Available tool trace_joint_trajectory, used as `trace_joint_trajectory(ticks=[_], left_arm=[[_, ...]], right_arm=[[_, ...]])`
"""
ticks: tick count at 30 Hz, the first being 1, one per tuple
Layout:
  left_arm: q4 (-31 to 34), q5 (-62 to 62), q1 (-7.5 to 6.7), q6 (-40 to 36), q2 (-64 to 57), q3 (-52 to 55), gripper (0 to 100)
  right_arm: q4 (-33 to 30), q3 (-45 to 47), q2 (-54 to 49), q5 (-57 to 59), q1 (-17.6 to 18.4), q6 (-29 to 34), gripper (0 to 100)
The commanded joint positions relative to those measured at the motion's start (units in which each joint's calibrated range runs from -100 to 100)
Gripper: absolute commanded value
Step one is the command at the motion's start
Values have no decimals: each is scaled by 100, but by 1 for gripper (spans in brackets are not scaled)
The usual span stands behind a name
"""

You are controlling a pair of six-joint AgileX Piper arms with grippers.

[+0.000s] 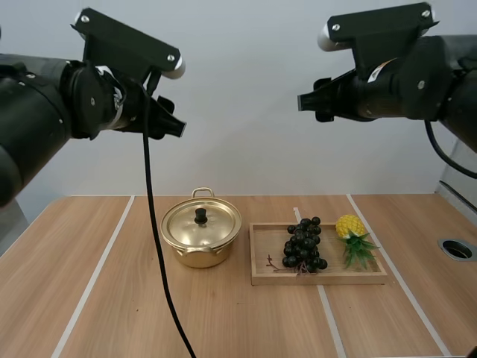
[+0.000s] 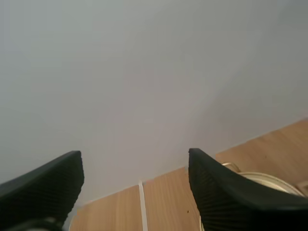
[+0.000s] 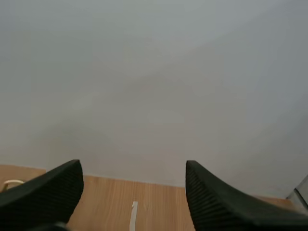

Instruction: Open the pot, put the grape inside, and close it

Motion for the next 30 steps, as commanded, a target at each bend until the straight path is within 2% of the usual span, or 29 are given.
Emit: trace_joint_trajectory(ticks=[1, 4, 9, 17, 22, 26, 30], left_arm=[[-3, 296, -16, 268, 282, -37, 100], [-280, 571, -16, 820, 611, -37, 100], [-1266, 1404, -16, 2058, 1213, -37, 100], [-1833, 2083, -16, 3285, 2038, -52, 100], [-2133, 2520, -16, 3627, 2561, -387, 100], [-2456, 3363, -16, 3878, 3013, -906, 100], [-2417, 3942, -16, 3921, 3502, -1435, 100]], right_arm=[[35, -56, 120, 504, -18, -270, 100], [81, -56, 226, 1087, -18, -389, 100], [279, -43, 278, 2108, -18, -587, 100], [476, -43, 305, 3352, -18, -859, 100], [660, -43, 305, 3629, -18, -994, 100], [874, -43, 305, 3865, -18, -1165, 100], [901, -43, 305, 3907, -18, -1165, 100]])
